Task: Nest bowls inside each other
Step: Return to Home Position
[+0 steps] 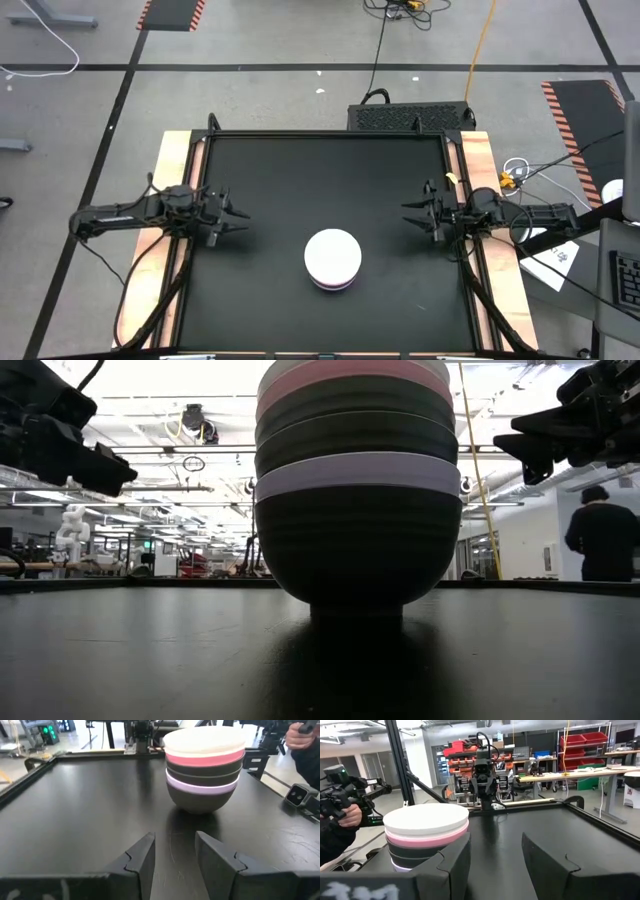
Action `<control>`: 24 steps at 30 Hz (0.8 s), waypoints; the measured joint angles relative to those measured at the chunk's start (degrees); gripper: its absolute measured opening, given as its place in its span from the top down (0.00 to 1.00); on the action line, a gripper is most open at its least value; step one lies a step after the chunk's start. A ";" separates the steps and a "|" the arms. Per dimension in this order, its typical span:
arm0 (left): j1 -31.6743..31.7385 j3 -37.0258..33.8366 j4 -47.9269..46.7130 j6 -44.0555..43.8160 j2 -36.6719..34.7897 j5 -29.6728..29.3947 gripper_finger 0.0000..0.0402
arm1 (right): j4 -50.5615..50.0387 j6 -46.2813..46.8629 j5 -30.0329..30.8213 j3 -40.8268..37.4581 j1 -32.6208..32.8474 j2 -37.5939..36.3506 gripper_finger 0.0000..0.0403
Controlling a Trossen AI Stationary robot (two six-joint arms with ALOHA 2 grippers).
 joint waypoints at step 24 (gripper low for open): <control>0.00 -3.76 15.91 7.21 4.13 4.52 0.65 | 3.95 -5.33 6.65 0.00 -5.27 0.00 0.58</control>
